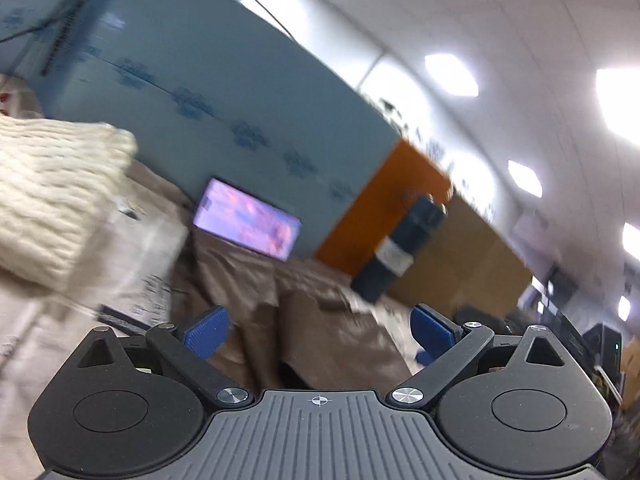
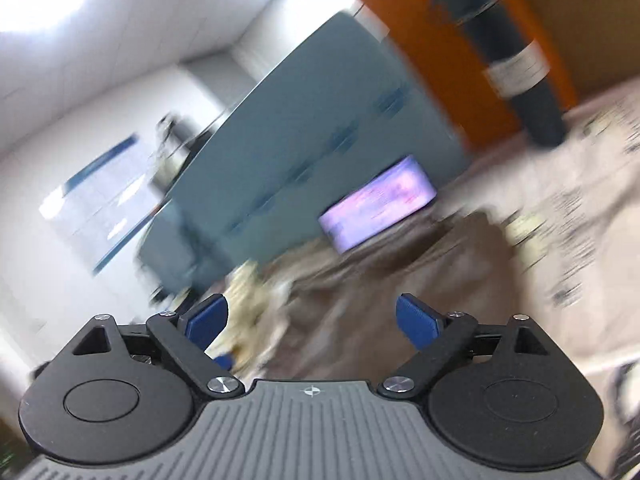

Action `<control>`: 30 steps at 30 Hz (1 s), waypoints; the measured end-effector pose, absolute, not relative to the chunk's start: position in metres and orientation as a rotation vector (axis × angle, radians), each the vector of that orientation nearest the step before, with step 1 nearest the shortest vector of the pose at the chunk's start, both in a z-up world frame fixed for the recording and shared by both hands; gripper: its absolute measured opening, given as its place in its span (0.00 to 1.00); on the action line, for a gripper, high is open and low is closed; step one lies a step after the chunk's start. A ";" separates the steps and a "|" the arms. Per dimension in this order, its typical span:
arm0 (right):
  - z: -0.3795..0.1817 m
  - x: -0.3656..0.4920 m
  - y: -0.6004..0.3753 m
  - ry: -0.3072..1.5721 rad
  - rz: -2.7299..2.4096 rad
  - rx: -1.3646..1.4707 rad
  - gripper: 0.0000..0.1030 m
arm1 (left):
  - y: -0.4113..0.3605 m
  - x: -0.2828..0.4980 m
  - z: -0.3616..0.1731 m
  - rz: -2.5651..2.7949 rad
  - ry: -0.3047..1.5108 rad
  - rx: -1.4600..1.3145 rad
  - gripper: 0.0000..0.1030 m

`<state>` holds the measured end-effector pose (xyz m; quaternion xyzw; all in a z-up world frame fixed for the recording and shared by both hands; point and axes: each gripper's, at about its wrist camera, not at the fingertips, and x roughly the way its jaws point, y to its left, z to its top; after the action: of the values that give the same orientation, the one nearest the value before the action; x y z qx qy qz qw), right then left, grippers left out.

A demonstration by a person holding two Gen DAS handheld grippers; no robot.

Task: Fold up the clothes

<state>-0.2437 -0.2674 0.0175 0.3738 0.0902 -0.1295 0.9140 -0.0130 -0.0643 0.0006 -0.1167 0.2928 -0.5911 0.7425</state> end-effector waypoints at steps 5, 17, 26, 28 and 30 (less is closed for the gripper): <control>-0.005 -0.265 -0.292 0.160 -0.440 0.788 0.88 | -0.108 -0.033 -0.021 -1.236 0.729 0.016 0.90; -0.028 -0.260 -0.306 0.276 -0.486 0.870 0.88 | -0.107 -0.036 -0.031 -1.145 0.602 0.097 0.22; -0.033 -0.257 -0.307 0.305 -0.483 0.876 0.89 | -0.040 0.031 -0.019 -0.982 0.902 -0.354 0.74; -0.033 -0.255 -0.305 0.316 -0.483 0.861 0.90 | -0.031 0.035 -0.027 -0.970 0.994 -0.363 0.74; -0.032 -0.253 -0.304 0.325 -0.482 0.847 0.91 | -0.023 0.034 -0.035 -0.991 1.065 -0.374 0.77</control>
<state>-0.2534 -0.3043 -0.0324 0.4052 0.1556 -0.2303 0.8710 0.0336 -0.0228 -0.0352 -0.1701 0.4837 -0.4503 0.7310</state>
